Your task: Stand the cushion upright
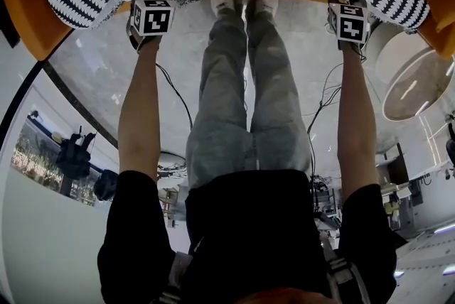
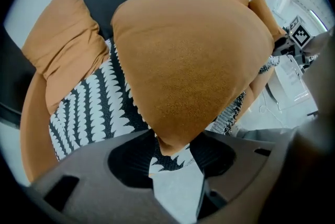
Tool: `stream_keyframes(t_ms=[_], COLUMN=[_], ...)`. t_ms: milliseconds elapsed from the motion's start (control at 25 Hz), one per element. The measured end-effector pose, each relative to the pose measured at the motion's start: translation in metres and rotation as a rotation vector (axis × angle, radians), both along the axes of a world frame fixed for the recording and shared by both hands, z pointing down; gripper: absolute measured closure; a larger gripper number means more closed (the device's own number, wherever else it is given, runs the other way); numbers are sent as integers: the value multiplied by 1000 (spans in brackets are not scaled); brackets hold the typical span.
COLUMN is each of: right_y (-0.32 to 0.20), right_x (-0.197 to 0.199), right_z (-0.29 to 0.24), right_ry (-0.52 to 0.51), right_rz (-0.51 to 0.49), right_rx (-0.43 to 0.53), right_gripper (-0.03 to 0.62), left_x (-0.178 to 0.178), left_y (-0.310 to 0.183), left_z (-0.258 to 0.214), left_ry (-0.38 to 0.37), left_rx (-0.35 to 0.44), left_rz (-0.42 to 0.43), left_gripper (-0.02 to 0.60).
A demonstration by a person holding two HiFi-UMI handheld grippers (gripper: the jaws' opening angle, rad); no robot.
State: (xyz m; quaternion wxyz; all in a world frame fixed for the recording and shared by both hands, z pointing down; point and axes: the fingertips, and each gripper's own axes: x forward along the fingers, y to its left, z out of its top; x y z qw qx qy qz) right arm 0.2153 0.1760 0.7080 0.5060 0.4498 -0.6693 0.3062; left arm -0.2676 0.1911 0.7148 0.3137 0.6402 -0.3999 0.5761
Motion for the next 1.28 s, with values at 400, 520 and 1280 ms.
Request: stream_keyframes(t_ms=[400, 520, 1280], right_y=[-12, -12, -62], right_x=[14, 16, 3], right_z=[-7, -18, -135], right_ry=[-30, -38, -110], right_rz=[47, 60, 93], right_rx=[16, 27, 228], right_gripper=[551, 559, 565], left_x=[26, 29, 27], left_y=[-10, -14, -92], left_z=[-8, -22, -153], left_ry=[34, 67, 364], left_rx=[-6, 5, 251], left_rz=[-59, -74, -290], left_gripper=[511, 522, 531])
